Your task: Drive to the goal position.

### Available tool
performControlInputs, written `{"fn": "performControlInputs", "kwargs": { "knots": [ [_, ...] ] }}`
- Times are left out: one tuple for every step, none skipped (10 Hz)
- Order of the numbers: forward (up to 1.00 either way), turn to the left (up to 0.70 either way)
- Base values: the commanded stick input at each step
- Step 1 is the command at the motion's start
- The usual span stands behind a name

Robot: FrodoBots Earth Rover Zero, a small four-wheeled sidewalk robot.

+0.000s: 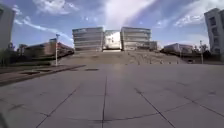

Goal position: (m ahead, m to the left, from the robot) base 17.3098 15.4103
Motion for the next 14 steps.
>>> {"fn": "performControlInputs", "kwargs": {
  "knots": [
    [0.7, 0.0],
    [0.7, 0.0],
    [0.7, 0.0],
    [0.7, 0.0],
    [0.7, 0.0],
    [0.7, 0.0],
    [0.7, 0.0],
    [0.7, 0.0],
    [0.7, 0.0],
    [0.7, 0.0],
    [0.7, 0.0],
    [0.7, 0.0],
    [0.7, 0.0],
    [0.7, 0.0]
  ]
}}
